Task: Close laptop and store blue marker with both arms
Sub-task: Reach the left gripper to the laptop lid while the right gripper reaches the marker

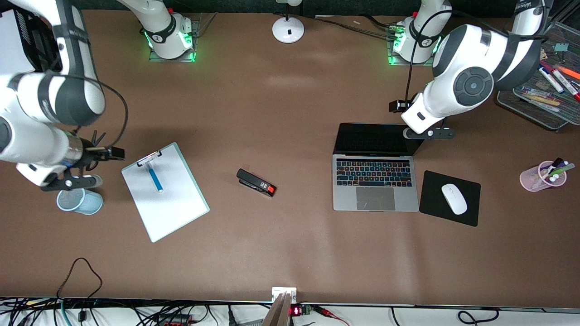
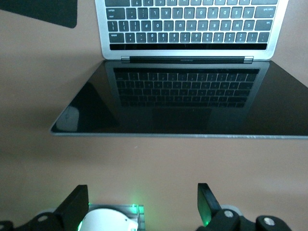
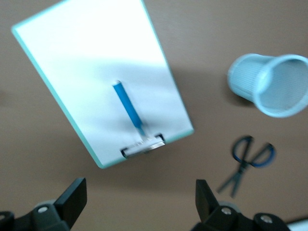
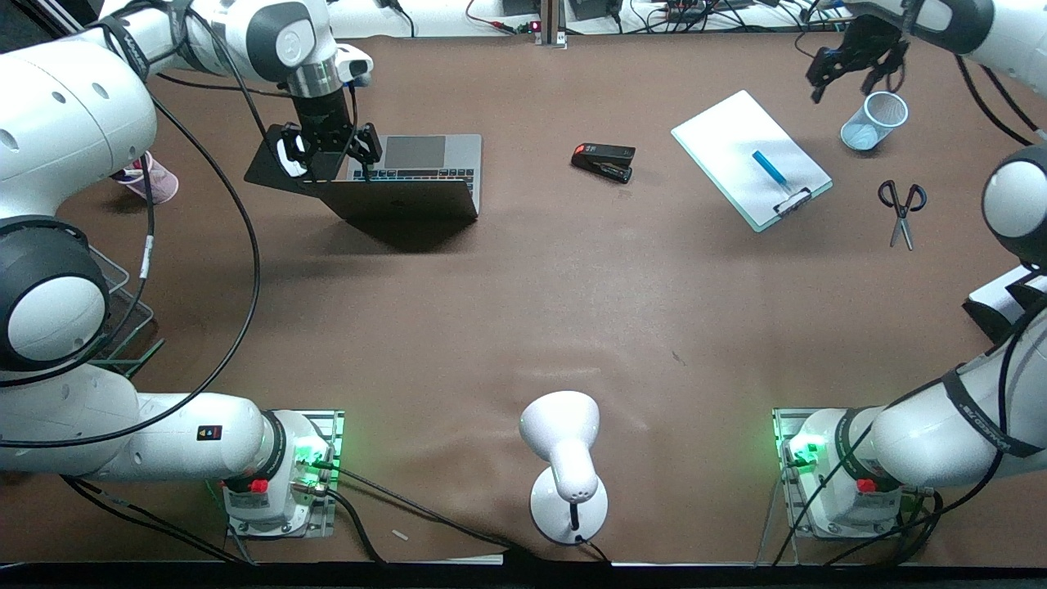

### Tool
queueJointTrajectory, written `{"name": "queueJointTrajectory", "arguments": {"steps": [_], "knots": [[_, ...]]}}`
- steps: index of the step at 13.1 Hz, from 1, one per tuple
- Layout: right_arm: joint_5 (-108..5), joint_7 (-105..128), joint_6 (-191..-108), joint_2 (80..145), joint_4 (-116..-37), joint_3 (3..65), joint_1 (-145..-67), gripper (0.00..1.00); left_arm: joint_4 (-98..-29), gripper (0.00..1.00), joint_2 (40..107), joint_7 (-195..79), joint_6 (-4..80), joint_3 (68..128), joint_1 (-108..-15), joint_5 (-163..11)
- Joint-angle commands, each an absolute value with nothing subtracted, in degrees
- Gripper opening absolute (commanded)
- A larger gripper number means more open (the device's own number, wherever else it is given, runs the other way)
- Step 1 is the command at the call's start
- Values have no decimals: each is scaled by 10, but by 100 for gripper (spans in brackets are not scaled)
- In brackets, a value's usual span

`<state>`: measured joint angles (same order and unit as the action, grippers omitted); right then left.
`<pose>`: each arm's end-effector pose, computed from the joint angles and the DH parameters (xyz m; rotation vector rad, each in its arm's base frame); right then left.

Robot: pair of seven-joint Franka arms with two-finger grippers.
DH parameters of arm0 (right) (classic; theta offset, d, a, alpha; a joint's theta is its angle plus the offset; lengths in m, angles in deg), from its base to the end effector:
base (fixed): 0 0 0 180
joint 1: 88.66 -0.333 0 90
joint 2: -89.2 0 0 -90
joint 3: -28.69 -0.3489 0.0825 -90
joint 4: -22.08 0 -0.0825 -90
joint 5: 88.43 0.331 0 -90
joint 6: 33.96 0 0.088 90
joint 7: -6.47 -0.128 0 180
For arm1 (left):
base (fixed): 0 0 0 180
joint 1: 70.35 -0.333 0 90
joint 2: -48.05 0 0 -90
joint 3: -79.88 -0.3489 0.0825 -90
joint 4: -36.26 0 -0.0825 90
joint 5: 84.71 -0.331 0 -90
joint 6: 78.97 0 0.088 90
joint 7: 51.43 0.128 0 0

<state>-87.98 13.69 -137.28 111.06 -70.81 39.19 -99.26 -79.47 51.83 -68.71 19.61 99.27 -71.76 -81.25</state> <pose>0.6018 0.0158 0.4228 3.0707 0.2022 -0.3035 0.4459 -0.1492 0.4355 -3.0551 -0.0067 0.5697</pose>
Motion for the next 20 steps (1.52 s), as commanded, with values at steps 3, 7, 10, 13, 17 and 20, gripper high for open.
{"name": "queueJointTrajectory", "arguments": {"steps": [3,7,10,13,17,20], "knots": [[-851,176,-1398,1166,-691,386,-994,100,-843,100,498,-689,254,1016,-724,-801],[-849,214,-1442,1218,-695,385,-994,100,-851,100,500,-689,277,1017,-722,-801],[-849,216,-1456,1237,-698,378,-994,100,-854,100,506,-689,296,1017,-721,-801],[-849,219,-1489,1258,-707,377,-995,100,-854,100,517,-700,305,1017,-712,-801],[-849,219,-1530,1267,-721,376,-995,100,-850,100,527,-716,311,1018,-704,-801],[-849,225,-1549,1276,-721,366,-993,100,-852,100,534,-716,324,1019,-704,-801]]}}
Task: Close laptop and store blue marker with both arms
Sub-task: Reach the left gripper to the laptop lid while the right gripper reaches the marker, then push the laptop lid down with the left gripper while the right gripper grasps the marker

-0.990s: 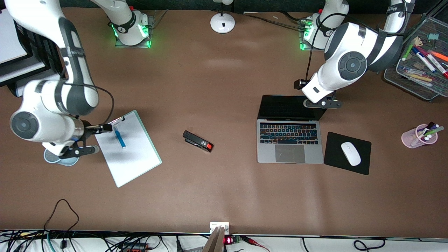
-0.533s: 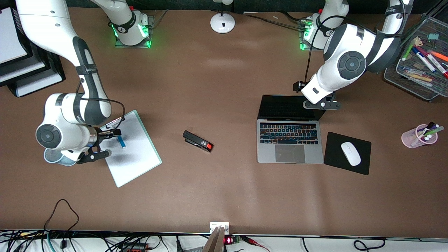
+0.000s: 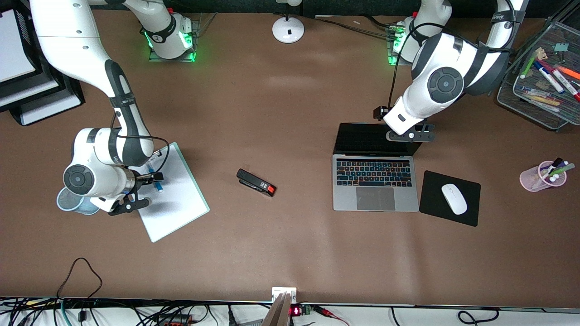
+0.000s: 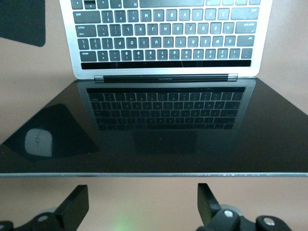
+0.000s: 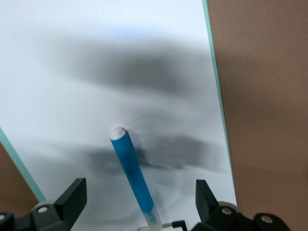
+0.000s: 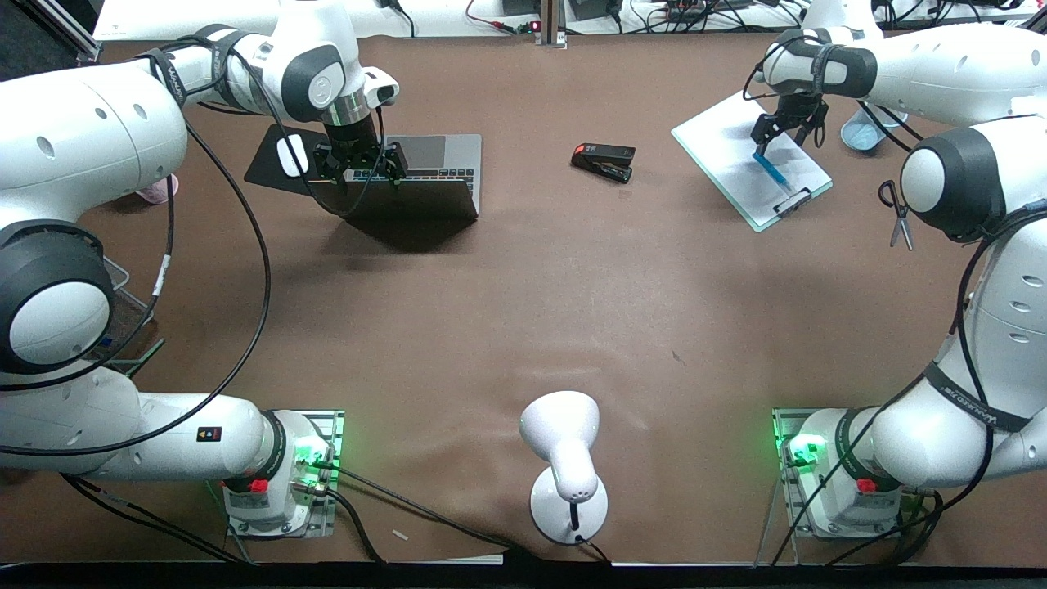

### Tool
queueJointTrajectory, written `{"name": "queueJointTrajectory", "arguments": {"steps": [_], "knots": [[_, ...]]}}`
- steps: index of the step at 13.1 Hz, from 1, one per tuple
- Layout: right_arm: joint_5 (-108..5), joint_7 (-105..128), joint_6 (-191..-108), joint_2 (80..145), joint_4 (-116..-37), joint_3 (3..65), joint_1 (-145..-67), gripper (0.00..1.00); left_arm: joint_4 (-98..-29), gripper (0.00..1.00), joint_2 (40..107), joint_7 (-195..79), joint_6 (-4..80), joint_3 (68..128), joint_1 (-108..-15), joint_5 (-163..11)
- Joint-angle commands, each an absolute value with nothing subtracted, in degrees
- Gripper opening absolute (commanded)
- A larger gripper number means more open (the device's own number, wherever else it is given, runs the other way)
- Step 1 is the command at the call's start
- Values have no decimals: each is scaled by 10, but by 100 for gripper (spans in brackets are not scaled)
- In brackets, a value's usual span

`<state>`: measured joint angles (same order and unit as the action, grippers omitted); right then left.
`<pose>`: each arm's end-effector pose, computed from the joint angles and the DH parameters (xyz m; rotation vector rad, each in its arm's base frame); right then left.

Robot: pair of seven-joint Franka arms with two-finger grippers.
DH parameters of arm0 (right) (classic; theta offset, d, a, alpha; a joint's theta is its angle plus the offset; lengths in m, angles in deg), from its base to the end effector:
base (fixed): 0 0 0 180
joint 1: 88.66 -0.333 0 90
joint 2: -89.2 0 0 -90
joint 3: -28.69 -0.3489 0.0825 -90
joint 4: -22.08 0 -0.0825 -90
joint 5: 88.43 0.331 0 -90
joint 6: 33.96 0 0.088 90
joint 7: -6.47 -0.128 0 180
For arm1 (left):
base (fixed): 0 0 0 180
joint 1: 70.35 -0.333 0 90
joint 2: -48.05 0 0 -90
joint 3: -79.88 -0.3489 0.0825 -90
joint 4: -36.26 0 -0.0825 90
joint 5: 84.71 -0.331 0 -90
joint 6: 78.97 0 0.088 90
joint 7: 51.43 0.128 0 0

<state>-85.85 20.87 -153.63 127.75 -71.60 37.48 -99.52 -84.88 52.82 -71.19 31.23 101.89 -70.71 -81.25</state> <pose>0.6399 0.0397 0.2528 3.0536 0.4363 -0.3351 0.4428 -0.1786 0.4026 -3.0951 0.0116 0.4379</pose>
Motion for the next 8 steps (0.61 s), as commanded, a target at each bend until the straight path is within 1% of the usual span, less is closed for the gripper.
{"name": "queueJointTrajectory", "arguments": {"steps": [1,8], "knots": [[-849,232,-1550,1278,-720,366,-994,100,-851,100,535,-716,325,1019,-704,-801],[-849,253,-1568,1295,-720,365,-991,100,-849,100,555,-716,364,1020,-704,-801]]}}
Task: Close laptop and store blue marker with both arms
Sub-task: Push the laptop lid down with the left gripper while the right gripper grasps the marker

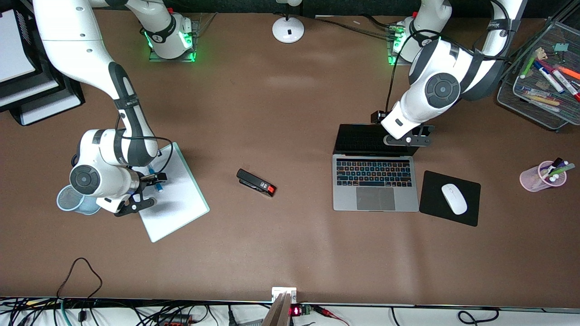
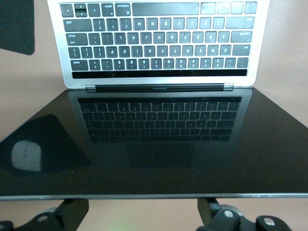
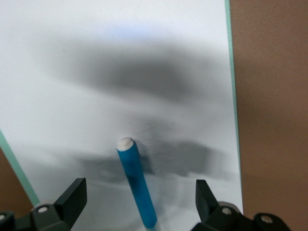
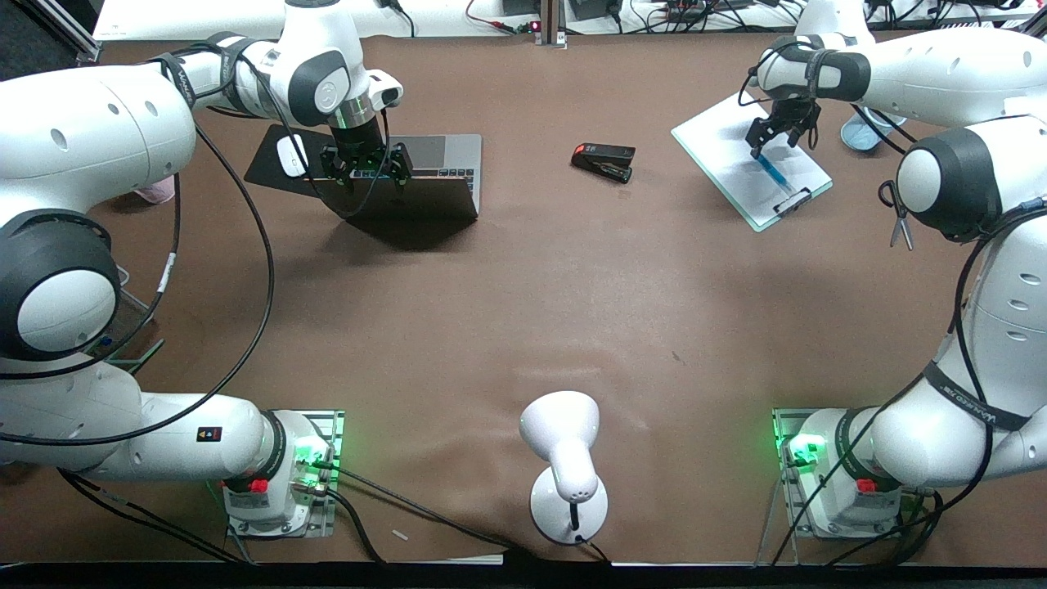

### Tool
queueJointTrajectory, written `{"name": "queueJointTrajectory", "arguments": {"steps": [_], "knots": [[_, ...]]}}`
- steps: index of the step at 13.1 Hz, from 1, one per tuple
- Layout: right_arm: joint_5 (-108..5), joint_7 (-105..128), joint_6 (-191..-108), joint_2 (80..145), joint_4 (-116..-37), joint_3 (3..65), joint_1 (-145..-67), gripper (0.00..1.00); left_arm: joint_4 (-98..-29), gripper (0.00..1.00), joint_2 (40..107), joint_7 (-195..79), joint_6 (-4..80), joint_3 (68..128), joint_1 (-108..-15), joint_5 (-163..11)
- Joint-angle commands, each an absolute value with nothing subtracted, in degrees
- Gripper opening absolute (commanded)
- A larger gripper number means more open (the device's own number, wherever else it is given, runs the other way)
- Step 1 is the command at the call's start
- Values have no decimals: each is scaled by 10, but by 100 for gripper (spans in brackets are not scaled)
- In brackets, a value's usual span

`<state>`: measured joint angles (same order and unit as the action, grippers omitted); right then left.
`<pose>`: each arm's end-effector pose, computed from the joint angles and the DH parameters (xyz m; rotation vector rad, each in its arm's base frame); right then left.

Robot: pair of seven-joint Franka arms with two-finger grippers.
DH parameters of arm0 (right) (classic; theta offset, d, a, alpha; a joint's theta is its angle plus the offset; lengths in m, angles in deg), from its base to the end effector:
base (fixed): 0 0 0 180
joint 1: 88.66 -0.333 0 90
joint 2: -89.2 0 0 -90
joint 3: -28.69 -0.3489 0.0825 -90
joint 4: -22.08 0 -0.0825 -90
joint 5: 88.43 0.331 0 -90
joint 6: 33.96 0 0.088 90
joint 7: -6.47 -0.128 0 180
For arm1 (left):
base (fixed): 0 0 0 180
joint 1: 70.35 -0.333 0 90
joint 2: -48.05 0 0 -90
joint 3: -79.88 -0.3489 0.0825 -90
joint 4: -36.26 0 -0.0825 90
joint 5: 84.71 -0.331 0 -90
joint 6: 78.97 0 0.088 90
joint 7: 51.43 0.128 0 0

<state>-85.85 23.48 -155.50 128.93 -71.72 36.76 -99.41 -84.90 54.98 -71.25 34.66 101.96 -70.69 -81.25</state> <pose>0.6417 0.0453 0.2403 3.0492 0.5222 -0.3222 0.4531 -0.1819 0.3888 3.1099 -0.0086 -0.4110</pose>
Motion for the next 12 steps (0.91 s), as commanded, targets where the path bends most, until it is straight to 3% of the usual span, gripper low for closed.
{"name": "queueJointTrajectory", "arguments": {"steps": [1,4,7,12], "knots": [[-849,253,-1568,1296,-720,366,-991,99,-848,100,558,-716,372,1020,-704,-801],[-849,253,-1568,1296,-719,365,-991,89,-846,100,560,-716,386,1020,-704,-801],[-849,252,-1574,1301,-718,365,-992,70,-845,100,560,-716,397,1020,-705,-801],[-848,252,-1581,1303,-717,356,-992,61,-816,100,589,-716,417,1019,-707,-801]]}}
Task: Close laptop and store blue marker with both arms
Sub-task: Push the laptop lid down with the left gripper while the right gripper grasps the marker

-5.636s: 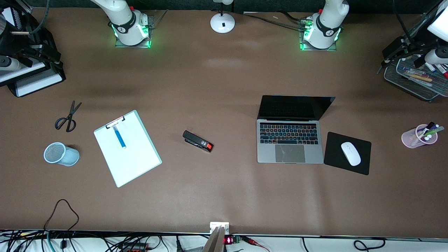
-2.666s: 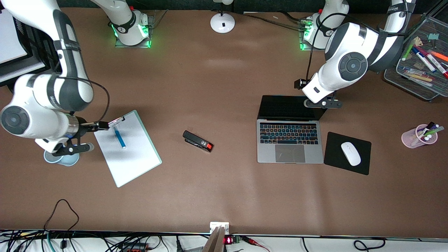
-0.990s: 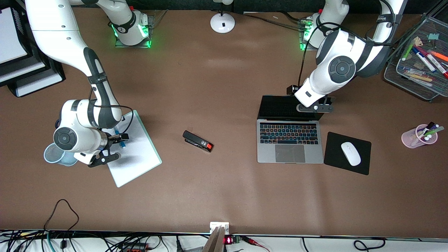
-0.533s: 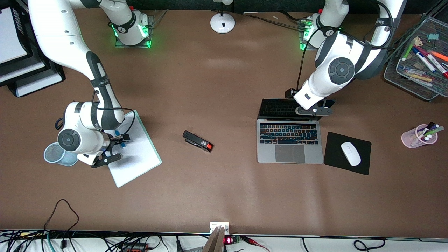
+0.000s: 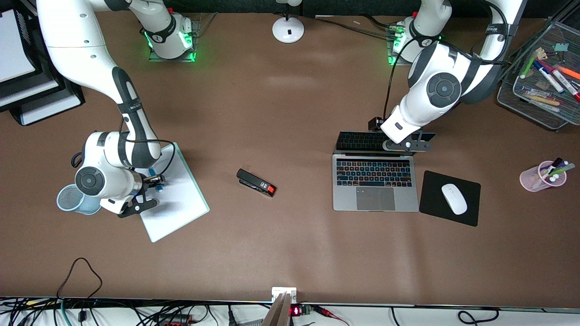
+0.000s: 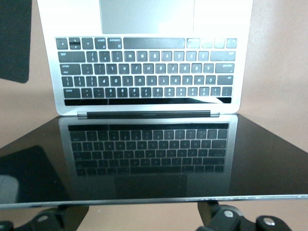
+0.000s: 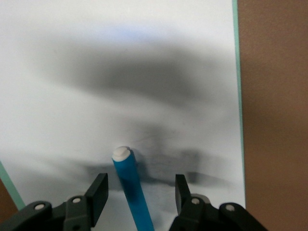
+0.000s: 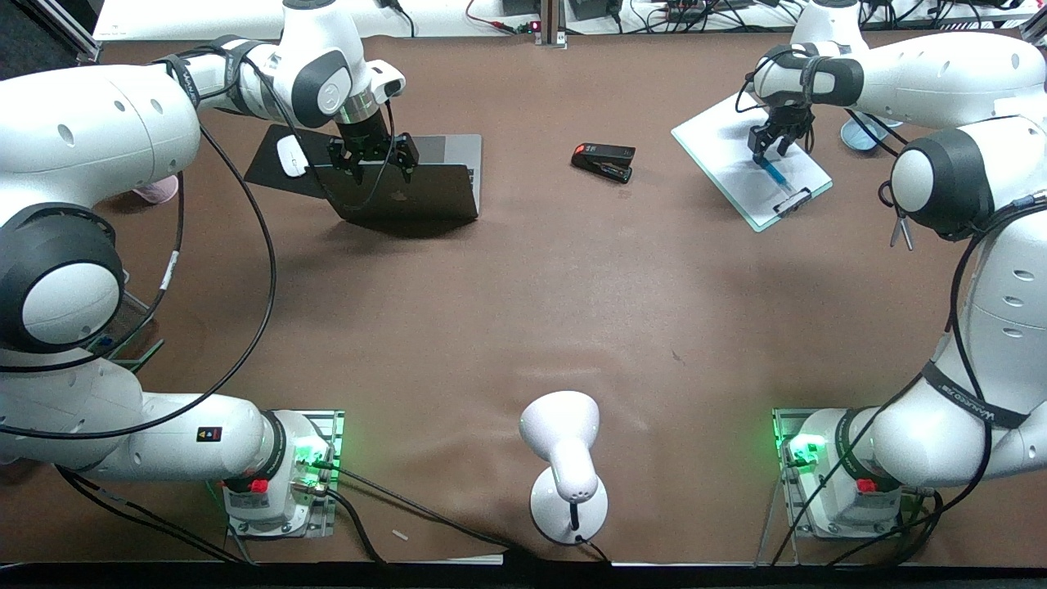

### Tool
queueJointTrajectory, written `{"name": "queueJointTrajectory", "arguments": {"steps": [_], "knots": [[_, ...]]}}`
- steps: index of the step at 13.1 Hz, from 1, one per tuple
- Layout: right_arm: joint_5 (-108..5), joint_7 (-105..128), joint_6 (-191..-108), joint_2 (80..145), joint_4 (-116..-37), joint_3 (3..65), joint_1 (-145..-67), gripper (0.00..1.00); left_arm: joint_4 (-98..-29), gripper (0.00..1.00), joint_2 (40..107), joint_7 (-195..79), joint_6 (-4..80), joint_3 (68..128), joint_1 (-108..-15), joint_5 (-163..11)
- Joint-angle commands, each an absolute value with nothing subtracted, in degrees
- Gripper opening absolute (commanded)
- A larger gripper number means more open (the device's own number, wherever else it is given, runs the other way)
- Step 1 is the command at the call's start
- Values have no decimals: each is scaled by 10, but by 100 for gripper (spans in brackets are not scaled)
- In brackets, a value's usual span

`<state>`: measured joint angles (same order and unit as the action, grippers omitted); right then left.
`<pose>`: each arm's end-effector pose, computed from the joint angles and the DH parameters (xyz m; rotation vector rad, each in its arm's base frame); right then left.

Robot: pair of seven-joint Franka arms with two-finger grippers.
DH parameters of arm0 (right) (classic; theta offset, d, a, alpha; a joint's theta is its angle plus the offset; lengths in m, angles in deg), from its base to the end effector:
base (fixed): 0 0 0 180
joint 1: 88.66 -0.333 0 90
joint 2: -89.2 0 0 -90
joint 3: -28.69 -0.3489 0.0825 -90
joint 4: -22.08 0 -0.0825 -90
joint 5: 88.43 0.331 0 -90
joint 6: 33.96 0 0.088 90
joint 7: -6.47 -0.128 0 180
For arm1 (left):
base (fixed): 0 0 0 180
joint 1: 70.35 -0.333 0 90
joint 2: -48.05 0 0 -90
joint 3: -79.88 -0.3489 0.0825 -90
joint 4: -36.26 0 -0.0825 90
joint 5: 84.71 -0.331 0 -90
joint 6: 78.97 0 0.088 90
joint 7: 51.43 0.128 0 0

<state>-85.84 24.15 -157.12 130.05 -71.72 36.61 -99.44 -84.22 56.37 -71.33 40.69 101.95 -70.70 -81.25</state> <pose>0.6437 0.0470 0.2293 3.0453 0.5456 -0.3092 0.4721 -0.1872 0.3884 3.0848 0.0026 -0.2740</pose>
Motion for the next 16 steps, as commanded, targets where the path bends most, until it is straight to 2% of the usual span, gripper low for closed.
{"name": "queueJointTrajectory", "arguments": {"steps": [1,6,10,16], "knots": [[-848,252,-1582,1303,-717,355,-992,59,-812,100,596,-716,425,1019,-707,-801],[-848,252,-1582,1303,-715,354,-992,51,-781,100,614,-716,428,1019,-711,-801],[-849,252,-1589,1303,-715,354,-991,47,-742,100,654,-716,435,1019,-708,-801],[-848,252,-1591,1304,-715,354,-991,42,-739,100,697,-715,504,1018,-709,-802]]}}
